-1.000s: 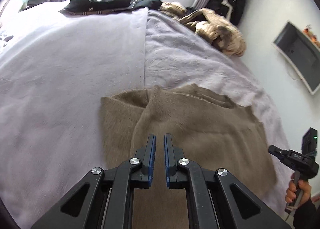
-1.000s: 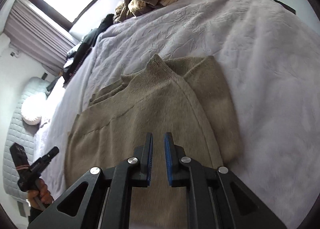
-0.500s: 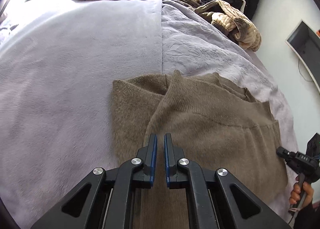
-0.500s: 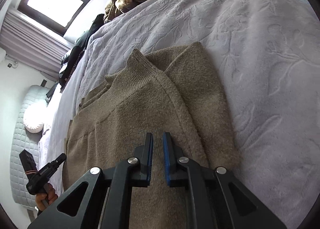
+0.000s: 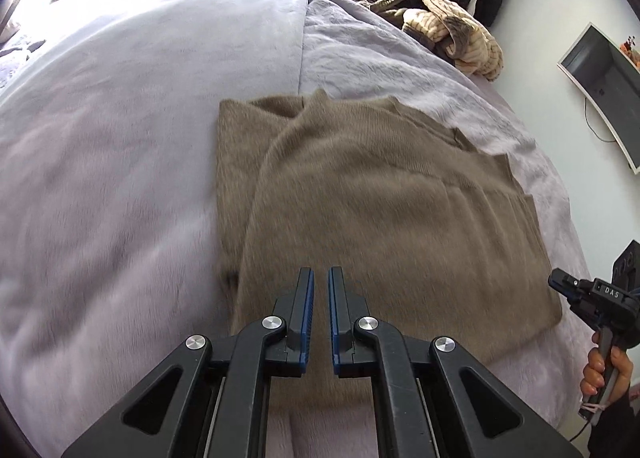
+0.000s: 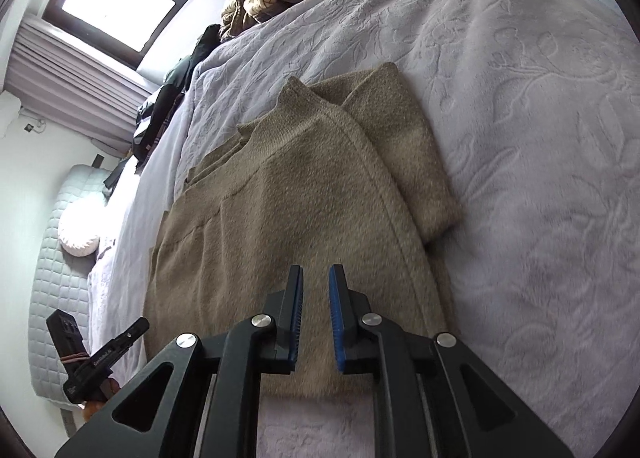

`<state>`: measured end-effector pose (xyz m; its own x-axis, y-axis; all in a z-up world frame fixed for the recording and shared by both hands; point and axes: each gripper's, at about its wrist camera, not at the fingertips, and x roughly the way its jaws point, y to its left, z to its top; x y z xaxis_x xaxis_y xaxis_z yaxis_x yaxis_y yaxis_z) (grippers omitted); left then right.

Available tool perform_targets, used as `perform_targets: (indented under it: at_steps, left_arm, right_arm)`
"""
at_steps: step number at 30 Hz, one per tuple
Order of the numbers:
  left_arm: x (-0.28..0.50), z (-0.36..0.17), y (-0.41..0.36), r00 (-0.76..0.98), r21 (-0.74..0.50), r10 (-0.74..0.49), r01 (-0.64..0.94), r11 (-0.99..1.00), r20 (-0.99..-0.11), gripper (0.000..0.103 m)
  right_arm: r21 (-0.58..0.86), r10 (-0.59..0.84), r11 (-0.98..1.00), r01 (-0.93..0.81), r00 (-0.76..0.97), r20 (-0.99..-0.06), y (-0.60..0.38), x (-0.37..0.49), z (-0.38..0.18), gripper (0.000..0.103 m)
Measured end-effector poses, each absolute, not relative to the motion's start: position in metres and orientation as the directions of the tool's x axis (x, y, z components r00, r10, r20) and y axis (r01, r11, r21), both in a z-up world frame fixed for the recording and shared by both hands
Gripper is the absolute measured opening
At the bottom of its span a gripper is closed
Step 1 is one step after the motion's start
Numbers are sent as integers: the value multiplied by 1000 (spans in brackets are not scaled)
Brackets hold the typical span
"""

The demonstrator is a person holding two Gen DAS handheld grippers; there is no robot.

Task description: Fold small clothes

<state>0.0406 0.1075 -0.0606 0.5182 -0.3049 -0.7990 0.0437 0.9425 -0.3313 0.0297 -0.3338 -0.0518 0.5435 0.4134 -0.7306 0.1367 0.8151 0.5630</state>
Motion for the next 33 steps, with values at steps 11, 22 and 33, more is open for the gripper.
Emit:
perform_targets:
  at_steps: [11,22,33]
  left_arm:
    - [-1,-59,103,505,-314,-287,33,949,-814,73]
    - [-39,-43,100,572,-241,-209,21,970,-793,101]
    - [-61,-46,106,566,-210,-169,-8,978,-807,101]
  right_arm:
    - [570,429,812,128,531,-731,-325,-3,-48,33]
    - [534,405,840,96,545,-734,-317,-31,-33,74]
    - [398,352,917,-37,547,-760,-272,-57,-21,103]
